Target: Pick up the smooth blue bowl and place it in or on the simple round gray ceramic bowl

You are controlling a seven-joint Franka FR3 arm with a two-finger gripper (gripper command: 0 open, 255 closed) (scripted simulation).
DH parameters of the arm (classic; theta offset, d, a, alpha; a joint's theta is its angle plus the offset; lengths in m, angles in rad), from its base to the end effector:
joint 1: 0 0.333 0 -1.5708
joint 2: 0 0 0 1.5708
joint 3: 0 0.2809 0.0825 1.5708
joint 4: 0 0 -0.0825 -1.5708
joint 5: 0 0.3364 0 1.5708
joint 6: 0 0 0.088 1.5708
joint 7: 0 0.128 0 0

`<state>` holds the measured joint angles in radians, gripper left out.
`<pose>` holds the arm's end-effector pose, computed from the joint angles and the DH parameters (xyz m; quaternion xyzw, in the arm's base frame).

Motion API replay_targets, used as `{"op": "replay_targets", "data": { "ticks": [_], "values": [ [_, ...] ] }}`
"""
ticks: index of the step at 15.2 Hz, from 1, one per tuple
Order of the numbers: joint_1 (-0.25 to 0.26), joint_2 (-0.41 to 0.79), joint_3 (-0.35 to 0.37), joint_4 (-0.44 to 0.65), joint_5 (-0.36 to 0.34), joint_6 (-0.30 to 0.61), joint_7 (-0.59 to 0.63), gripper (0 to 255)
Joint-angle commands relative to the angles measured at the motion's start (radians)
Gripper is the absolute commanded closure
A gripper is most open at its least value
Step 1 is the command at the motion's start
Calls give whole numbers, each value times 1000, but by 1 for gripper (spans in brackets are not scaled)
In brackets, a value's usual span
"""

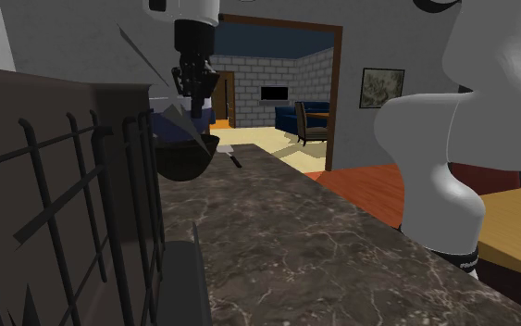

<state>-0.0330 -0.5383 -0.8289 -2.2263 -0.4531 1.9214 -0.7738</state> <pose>0.2245 -0.3663 0.4741 0.9970 0.0542 0.0205 0.0516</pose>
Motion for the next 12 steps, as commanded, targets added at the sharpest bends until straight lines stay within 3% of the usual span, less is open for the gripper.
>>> {"op": "replay_targets", "data": {
  "ticks": [1,5,6,11,12],
  "values": [
    [0,0,0,-1,0,2,0,255],
    [0,0,-1,-1,0,2,0,255],
    [0,0,0,-1,0,2,0,0],
    [0,0,0,-1,0,2,0,0],
    [-2,-8,15,24,4,-32,0,0]
  ]
}}
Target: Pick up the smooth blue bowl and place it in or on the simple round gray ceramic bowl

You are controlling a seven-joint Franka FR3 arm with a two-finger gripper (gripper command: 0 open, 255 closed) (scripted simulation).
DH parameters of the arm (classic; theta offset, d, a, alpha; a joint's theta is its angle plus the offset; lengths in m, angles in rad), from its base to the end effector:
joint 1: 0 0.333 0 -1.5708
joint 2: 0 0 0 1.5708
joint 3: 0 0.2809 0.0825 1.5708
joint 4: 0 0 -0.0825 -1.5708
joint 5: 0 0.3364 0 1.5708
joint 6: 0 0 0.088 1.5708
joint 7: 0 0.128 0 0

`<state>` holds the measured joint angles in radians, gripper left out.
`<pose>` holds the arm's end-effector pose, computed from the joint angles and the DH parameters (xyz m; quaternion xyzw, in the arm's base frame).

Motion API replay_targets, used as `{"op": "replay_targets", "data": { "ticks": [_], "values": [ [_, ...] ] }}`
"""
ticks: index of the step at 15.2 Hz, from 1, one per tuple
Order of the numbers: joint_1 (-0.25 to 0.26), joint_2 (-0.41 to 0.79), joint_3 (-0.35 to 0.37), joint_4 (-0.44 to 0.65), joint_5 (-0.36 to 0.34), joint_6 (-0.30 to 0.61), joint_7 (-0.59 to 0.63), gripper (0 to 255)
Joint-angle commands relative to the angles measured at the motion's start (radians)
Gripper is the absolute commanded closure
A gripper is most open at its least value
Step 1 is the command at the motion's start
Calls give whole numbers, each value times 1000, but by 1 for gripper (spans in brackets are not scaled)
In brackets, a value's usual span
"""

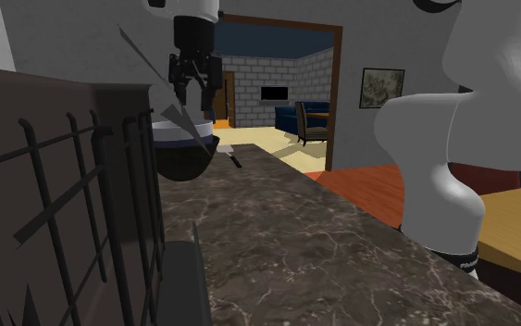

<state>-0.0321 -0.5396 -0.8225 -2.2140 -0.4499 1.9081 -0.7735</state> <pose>0.2252 -0.3658 0.4793 0.9970 0.0542 0.0208 0.0520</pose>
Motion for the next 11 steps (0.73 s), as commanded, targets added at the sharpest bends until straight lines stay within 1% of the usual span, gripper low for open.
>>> {"op": "replay_targets", "data": {
  "ticks": [1,3,11],
  "values": [
    [-3,-13,23,38,6,-53,-2,0],
    [-3,-19,47,88,16,-112,-5,0],
    [-3,-19,47,88,16,-112,-5,0]
  ]
}}
